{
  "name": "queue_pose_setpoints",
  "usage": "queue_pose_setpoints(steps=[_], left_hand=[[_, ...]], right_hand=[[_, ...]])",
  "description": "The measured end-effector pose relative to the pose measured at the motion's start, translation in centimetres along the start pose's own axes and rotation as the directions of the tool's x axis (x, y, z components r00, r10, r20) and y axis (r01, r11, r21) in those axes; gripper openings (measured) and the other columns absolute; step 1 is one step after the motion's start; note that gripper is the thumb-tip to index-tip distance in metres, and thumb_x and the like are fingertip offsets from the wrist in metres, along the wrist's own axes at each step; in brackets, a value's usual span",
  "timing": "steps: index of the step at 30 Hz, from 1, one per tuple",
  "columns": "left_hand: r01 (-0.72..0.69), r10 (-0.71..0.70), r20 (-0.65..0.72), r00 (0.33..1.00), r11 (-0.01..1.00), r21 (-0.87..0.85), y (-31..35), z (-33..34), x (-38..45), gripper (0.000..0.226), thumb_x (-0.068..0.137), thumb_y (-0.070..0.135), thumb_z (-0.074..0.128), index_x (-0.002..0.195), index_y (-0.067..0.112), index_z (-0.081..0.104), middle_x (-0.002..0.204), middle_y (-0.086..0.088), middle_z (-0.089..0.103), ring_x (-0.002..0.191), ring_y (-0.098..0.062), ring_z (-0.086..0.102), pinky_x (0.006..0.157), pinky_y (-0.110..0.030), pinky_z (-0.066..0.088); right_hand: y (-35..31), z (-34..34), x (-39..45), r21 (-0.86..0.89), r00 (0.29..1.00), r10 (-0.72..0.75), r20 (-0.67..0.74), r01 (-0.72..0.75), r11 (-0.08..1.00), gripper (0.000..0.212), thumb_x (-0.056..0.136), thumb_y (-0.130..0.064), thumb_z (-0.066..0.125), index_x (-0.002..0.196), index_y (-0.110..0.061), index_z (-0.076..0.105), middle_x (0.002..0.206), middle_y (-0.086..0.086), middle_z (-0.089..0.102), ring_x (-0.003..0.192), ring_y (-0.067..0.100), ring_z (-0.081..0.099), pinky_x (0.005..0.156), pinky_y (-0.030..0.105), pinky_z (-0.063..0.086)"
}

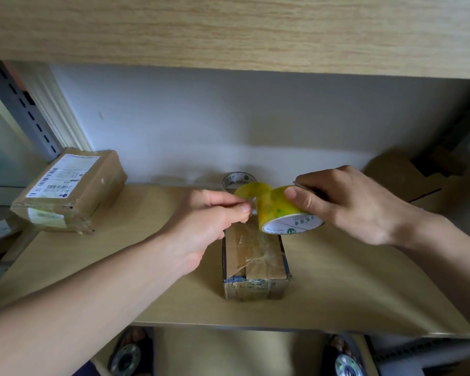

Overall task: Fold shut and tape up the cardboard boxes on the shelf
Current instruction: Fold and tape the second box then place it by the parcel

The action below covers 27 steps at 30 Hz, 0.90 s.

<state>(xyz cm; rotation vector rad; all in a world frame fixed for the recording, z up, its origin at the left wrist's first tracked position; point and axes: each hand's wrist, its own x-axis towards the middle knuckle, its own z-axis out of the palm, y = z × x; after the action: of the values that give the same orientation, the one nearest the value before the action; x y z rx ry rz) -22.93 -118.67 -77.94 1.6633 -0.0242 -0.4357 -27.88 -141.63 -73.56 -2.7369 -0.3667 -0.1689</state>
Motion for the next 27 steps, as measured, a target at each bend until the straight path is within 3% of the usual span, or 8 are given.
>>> queue_pose_setpoints(steps=[6, 11, 18, 23, 27], left_hand=[[-0.006, 0.006, -0.007, 1.0, 1.0, -0.028, 0.0, -0.7, 0.0, 0.008, 0.087, 0.006, 0.078, 0.089, 0.013, 0.082, 0.077, -0.004, 0.076, 0.06, -0.008, 0.052, 0.074, -0.033, 0.042], [0.029, -0.029, 0.002, 1.0, 0.999, 0.037, -1.2, -1.1, -0.1, 0.016, 0.086, 0.008, 0.08, 0.101, 0.012, 0.078, 0.074, 0.0, 0.075, 0.061, -0.011, 0.05, 0.073, -0.031, 0.046], [-0.008, 0.005, 0.015, 1.0, 0.985, 0.171, -1.8, -1.8, 0.0, 0.005, 0.088, 0.015, 0.079, 0.092, 0.012, 0.079, 0.072, 0.003, 0.076, 0.061, -0.01, 0.052, 0.064, -0.025, 0.044], [0.015, -0.028, 0.055, 0.998, 0.976, 0.219, -1.7, -1.8, 0.2, 0.003, 0.09, 0.013, 0.077, 0.091, 0.011, 0.079, 0.083, -0.003, 0.08, 0.065, -0.012, 0.061, 0.067, -0.029, 0.047], [0.022, -0.041, 0.069, 0.997, 0.967, 0.252, -1.6, -2.1, 0.5, 0.003, 0.09, 0.013, 0.076, 0.091, 0.011, 0.078, 0.084, -0.003, 0.08, 0.065, -0.012, 0.061, 0.067, -0.028, 0.047]], right_hand=[[-0.2, -0.4, -0.2, -0.219, 0.996, 0.068, -0.057, -0.079, 0.972, 0.065, 0.085, -0.075, 0.049, 0.056, -0.017, 0.039, 0.046, -0.002, 0.038, 0.046, 0.011, 0.038, 0.049, 0.03, 0.024], [-1.0, 0.7, -0.4, -0.361, 0.991, 0.112, -0.072, -0.131, 0.924, 0.068, 0.081, -0.081, 0.039, 0.064, -0.018, 0.056, 0.058, -0.002, 0.055, 0.058, 0.013, 0.049, 0.053, 0.031, 0.033], [0.3, 1.3, -0.5, -0.119, 0.991, 0.134, -0.006, -0.134, 0.984, 0.07, 0.088, -0.078, 0.029, 0.059, -0.017, 0.046, 0.046, -0.002, 0.042, 0.04, 0.012, 0.037, 0.049, 0.031, 0.032], [0.8, 1.8, -0.5, -0.042, 0.989, 0.148, -0.002, -0.148, 0.988, 0.057, 0.097, -0.062, 0.032, 0.06, -0.021, 0.044, 0.047, -0.001, 0.042, 0.045, 0.011, 0.044, 0.05, 0.031, 0.029], [0.4, 1.6, -0.6, -0.079, 0.991, 0.128, -0.025, -0.13, 0.988, 0.064, 0.089, -0.073, 0.039, 0.058, -0.017, 0.047, 0.046, 0.002, 0.045, 0.04, 0.014, 0.039, 0.046, 0.028, 0.029]])
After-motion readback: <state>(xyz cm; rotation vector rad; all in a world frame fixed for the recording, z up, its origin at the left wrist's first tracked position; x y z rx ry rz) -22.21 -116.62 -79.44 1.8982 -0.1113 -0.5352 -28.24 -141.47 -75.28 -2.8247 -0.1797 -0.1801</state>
